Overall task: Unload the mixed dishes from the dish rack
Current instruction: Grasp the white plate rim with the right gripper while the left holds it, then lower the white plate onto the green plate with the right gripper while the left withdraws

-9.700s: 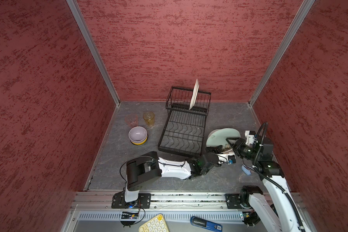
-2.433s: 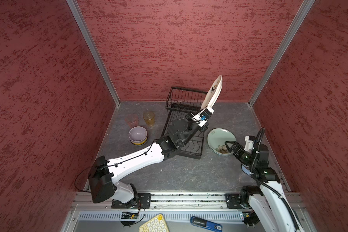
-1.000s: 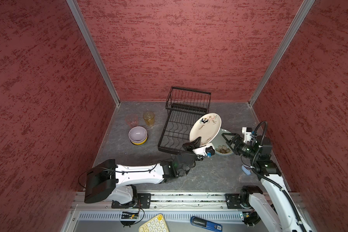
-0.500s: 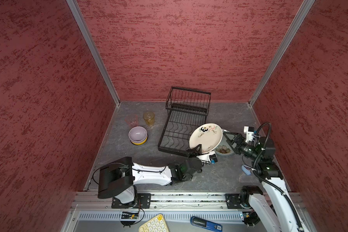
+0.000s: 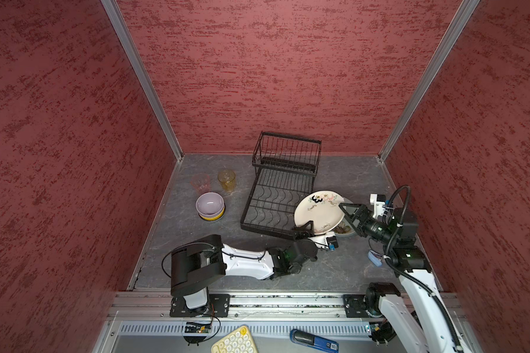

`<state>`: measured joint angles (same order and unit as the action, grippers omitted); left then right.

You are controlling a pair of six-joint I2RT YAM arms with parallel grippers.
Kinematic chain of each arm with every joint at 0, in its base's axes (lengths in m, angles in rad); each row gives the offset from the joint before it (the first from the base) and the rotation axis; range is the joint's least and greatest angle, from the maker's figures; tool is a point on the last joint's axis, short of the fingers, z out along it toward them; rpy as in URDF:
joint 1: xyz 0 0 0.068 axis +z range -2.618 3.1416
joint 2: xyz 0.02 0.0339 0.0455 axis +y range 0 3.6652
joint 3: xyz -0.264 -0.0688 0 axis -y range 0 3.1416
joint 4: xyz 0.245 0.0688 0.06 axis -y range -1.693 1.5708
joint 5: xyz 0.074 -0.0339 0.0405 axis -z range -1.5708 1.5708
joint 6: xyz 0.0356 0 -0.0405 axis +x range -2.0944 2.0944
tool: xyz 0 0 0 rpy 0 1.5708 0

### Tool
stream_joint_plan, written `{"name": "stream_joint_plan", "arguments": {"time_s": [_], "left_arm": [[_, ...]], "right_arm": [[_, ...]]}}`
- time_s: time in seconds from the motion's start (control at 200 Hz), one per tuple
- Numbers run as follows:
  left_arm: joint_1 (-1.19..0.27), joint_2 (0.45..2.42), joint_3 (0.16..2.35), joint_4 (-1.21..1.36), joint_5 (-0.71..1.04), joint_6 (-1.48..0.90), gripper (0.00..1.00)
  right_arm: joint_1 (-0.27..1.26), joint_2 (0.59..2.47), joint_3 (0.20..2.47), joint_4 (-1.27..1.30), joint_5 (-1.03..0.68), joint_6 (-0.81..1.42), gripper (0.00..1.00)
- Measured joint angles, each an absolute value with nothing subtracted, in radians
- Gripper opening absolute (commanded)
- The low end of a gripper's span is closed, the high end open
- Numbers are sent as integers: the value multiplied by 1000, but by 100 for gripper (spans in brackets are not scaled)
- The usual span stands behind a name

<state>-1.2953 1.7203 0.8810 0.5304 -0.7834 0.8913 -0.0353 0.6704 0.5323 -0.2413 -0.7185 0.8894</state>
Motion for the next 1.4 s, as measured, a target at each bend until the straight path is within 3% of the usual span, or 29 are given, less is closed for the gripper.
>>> {"name": "stream_joint_plan", "arguments": {"time_s": [0.271, 0.471, 0.551, 0.681, 0.792, 0.842, 0.892, 1.047, 1.398], "left_arm": [[-1295, 1798, 927, 616, -766, 967, 0], [-1296, 1819, 930, 629, -741, 986, 0], [-1297, 1821, 930, 634, -738, 990, 0], [-1299, 1828, 930, 656, -742, 1001, 0], [-1301, 1842, 930, 661, -766, 1064, 0], [-1302, 1848, 931, 655, -775, 1132, 11], [-1302, 1856, 930, 647, -776, 1163, 27], [-1301, 1876, 939, 760, -764, 1106, 99], [-1289, 1811, 894, 799, -760, 1016, 100]], "right_arm": [[-35, 709, 532, -271, -717, 867, 52], [-35, 709, 532, -270, -719, 870, 46], [-35, 710, 532, -262, -720, 875, 36], [-35, 715, 527, -253, -721, 892, 28], [-35, 735, 525, -284, -704, 909, 10], [-35, 749, 515, -316, -669, 877, 0], [-35, 764, 509, -339, -661, 875, 0], [-35, 781, 508, -341, -662, 859, 0], [-41, 848, 506, -255, -654, 900, 0]]}}
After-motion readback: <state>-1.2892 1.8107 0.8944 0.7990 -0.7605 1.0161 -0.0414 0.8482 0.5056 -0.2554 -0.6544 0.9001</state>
